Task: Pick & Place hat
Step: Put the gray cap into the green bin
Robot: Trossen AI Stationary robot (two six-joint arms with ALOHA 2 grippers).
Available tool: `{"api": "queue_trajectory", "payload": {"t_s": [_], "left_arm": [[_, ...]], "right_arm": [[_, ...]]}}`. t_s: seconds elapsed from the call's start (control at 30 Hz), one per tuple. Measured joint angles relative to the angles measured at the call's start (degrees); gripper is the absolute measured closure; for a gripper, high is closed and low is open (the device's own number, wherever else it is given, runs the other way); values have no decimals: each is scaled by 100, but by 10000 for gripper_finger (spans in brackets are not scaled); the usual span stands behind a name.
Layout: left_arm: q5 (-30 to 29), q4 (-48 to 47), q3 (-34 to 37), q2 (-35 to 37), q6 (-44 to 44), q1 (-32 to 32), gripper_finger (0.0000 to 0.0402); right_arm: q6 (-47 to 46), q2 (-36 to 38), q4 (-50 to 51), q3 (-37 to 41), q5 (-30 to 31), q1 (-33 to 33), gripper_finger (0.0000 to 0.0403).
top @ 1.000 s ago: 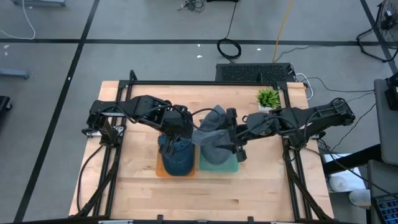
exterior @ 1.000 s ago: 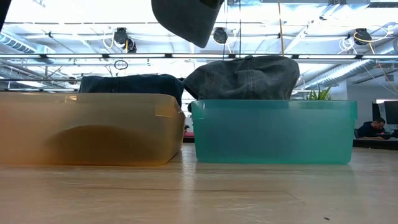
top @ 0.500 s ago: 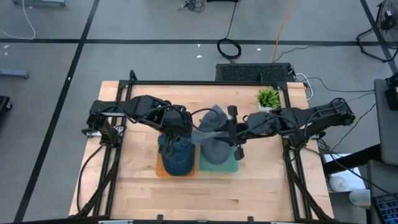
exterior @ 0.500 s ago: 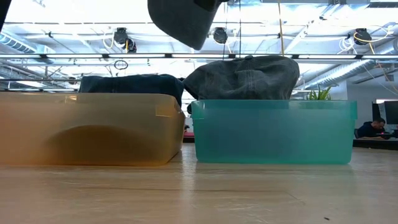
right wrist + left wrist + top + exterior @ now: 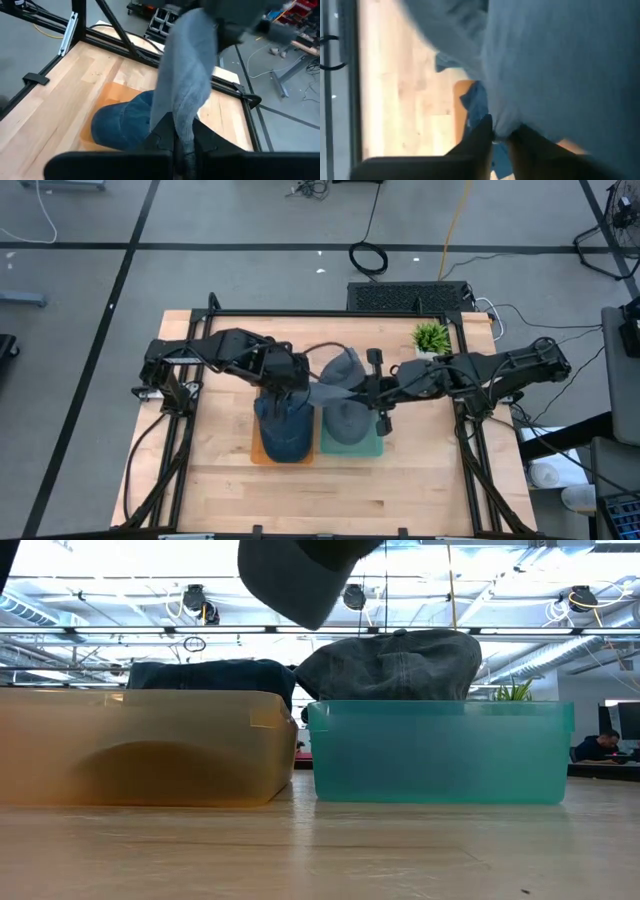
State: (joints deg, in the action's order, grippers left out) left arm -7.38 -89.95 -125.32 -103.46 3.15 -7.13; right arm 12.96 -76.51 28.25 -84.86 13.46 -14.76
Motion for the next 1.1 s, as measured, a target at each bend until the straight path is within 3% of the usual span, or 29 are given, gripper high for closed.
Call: {"api": "queue_trajectory", "payload": {"t_s": [0.1,0.37,0.53,0.97,1.1], "left_arm": [[-39,-9,0,150,-48,86,313],[-83,-9,0,772,22,275,188],[-146,-11,-2,1212,189,306,138],[-164,-7,0,2037,542,297,117],[-163,-9,0,2218,618,297,117]], "right_arm": [[-81,18,120,0,66,-58,399],[-180,13,254,-22,1080,-491,399],[-180,11,244,-273,1629,-806,399],[-159,-87,481,-1070,3223,-1542,399],[-553,-410,1029,-1503,3304,-1548,399]]}}
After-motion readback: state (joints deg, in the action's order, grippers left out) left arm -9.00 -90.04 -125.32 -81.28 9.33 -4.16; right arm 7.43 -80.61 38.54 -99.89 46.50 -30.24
